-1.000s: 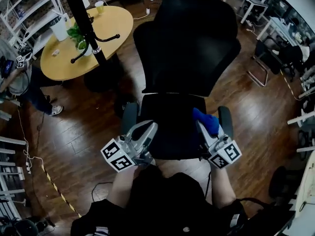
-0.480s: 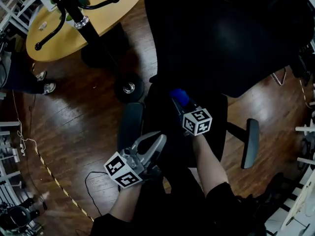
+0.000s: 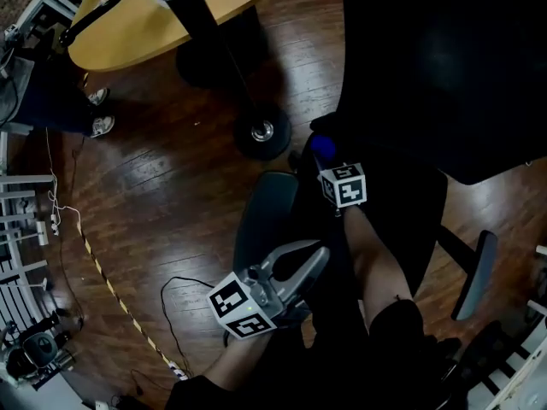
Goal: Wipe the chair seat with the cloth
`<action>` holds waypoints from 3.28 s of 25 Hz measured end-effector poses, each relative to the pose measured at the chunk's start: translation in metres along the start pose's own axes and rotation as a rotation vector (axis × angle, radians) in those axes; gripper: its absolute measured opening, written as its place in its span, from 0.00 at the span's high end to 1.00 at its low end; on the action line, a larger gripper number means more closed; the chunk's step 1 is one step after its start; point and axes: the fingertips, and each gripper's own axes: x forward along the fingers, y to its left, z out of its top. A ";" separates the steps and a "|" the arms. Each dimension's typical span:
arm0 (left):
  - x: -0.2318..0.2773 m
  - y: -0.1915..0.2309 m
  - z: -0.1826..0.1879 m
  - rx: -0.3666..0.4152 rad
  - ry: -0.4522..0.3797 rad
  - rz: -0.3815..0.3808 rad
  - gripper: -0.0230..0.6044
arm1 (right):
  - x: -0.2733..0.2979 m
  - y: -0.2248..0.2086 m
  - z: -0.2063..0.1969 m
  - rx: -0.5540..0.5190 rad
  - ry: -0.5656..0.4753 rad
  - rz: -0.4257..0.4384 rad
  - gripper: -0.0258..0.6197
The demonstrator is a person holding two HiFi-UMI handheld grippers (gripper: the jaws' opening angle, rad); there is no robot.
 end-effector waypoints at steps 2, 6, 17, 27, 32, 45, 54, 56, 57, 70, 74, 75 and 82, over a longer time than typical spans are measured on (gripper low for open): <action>-0.001 0.000 0.000 0.001 0.010 -0.005 0.98 | 0.000 -0.005 -0.003 -0.011 0.007 -0.018 0.90; 0.002 0.003 -0.006 0.001 0.040 -0.008 0.98 | -0.015 -0.035 -0.019 0.026 0.027 -0.092 0.90; 0.027 0.007 -0.032 -0.021 0.156 -0.009 0.98 | -0.191 -0.214 -0.119 0.160 0.140 -0.467 0.90; 0.040 0.011 -0.047 -0.024 0.196 0.019 0.98 | -0.292 -0.272 -0.146 0.205 0.116 -0.619 0.90; 0.042 0.008 -0.050 -0.028 0.187 0.028 0.98 | -0.294 -0.268 -0.144 0.146 0.126 -0.628 0.90; 0.020 -0.004 -0.021 -0.067 0.075 -0.004 0.98 | -0.079 -0.013 -0.043 0.037 0.026 -0.048 0.90; 0.011 0.000 -0.020 -0.064 0.069 0.010 0.98 | -0.041 0.019 -0.061 -0.019 0.069 -0.006 0.90; 0.009 0.002 -0.022 -0.054 0.071 0.013 0.98 | -0.054 0.001 -0.077 -0.005 0.089 -0.053 0.90; 0.008 0.002 -0.023 -0.050 0.074 0.013 0.98 | -0.063 -0.010 -0.085 0.003 0.100 -0.078 0.90; 0.025 0.009 -0.033 0.007 0.130 0.050 0.98 | -0.256 -0.189 -0.153 0.111 0.165 -0.494 0.90; 0.031 0.002 -0.040 0.016 0.141 0.044 0.98 | -0.296 -0.220 -0.175 0.155 0.147 -0.542 0.90; 0.033 0.000 -0.041 0.019 0.144 0.041 0.98 | -0.299 -0.222 -0.176 0.161 0.140 -0.540 0.90; 0.029 -0.004 -0.041 0.047 0.136 0.047 0.98 | -0.306 -0.223 -0.175 0.155 0.147 -0.542 0.90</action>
